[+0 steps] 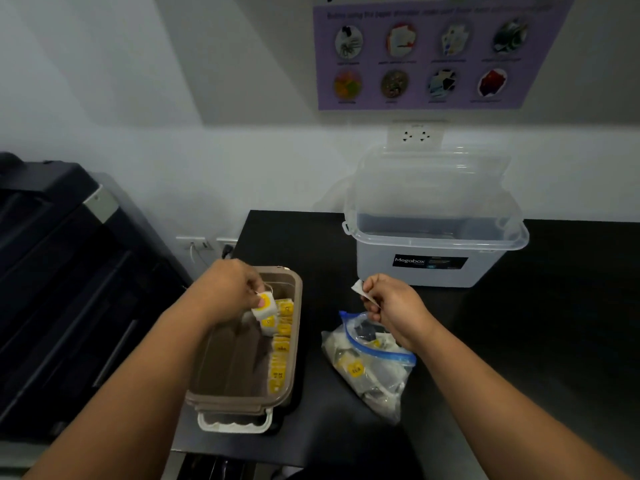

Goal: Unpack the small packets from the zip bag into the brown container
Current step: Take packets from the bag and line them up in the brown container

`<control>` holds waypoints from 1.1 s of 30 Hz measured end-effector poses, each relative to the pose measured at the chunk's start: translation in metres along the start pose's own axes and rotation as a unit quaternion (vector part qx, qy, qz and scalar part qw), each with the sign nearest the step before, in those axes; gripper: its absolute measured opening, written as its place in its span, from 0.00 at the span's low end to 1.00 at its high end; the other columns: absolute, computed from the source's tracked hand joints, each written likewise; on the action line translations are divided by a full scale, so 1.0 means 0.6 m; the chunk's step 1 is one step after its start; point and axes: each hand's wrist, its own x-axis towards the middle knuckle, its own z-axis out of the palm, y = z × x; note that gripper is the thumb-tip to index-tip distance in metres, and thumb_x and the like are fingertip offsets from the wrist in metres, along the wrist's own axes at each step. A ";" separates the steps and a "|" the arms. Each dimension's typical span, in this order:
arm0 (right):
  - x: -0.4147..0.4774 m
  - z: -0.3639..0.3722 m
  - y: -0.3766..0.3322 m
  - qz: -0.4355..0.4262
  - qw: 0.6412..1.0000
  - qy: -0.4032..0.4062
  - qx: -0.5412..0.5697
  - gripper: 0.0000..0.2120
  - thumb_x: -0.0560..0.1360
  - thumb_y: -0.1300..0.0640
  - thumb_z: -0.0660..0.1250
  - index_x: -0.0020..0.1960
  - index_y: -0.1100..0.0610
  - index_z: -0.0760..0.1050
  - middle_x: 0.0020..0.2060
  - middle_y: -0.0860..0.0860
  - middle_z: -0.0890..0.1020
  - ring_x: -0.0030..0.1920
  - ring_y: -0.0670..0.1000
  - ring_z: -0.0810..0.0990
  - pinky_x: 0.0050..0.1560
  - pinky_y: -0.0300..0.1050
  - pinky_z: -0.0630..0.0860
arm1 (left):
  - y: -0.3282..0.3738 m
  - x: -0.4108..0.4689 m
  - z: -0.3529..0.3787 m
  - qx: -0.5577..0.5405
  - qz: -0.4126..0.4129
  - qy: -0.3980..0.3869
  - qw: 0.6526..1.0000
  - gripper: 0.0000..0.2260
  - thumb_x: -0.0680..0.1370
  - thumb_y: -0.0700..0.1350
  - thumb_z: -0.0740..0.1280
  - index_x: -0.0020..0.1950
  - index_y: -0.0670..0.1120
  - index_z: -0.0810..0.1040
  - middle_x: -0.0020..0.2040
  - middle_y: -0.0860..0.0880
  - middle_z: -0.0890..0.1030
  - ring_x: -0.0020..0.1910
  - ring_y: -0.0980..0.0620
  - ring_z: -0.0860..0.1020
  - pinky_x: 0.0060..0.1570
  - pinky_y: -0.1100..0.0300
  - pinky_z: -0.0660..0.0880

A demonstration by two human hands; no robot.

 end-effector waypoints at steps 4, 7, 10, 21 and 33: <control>-0.004 0.019 -0.006 -0.030 0.993 -0.015 -0.117 0.13 0.79 0.70 0.63 0.50 0.54 0.79 0.49 0.55 0.82 0.43 0.50 0.78 0.41 0.43 0.75 | -0.023 0.010 0.051 0.035 -0.042 -0.078 0.995 0.07 0.76 0.42 0.74 0.53 0.49 0.85 0.51 0.50 0.83 0.53 0.52 0.80 0.58 0.58 0.77; -0.007 0.028 -0.009 -0.045 0.992 -0.028 -0.119 0.16 0.79 0.69 0.66 0.59 0.50 0.77 0.52 0.54 0.84 0.46 0.51 0.82 0.44 0.45 0.77 | -0.029 0.024 0.081 0.069 -0.053 -0.122 0.989 0.09 0.74 0.44 0.75 0.54 0.45 0.85 0.53 0.46 0.84 0.55 0.47 0.81 0.61 0.52 0.77; -0.011 0.034 -0.013 -0.049 0.991 -0.023 -0.124 0.20 0.78 0.68 0.69 0.66 0.50 0.73 0.51 0.52 0.84 0.48 0.51 0.84 0.46 0.44 0.79 | -0.032 0.037 0.107 0.099 -0.046 -0.134 0.985 0.12 0.73 0.48 0.75 0.54 0.45 0.86 0.53 0.45 0.84 0.54 0.45 0.82 0.59 0.50 0.78; -0.026 0.038 -0.023 -0.060 0.987 -0.014 -0.148 0.11 0.78 0.67 0.70 0.57 0.54 0.79 0.47 0.56 0.85 0.37 0.47 0.83 0.42 0.42 0.80 | -0.031 0.061 0.151 0.120 -0.050 -0.066 0.989 0.05 0.77 0.42 0.67 0.48 0.47 0.83 0.48 0.47 0.84 0.48 0.46 0.83 0.53 0.50 0.81; -0.017 0.079 -0.037 -0.132 0.960 -0.052 -0.242 0.09 0.78 0.60 0.72 0.50 0.46 0.82 0.39 0.50 0.86 0.37 0.45 0.83 0.45 0.44 0.83 | -0.021 0.033 0.072 -0.032 -0.028 0.036 0.998 0.09 0.78 0.38 0.68 0.50 0.53 0.79 0.49 0.50 0.82 0.47 0.54 0.80 0.56 0.57 0.79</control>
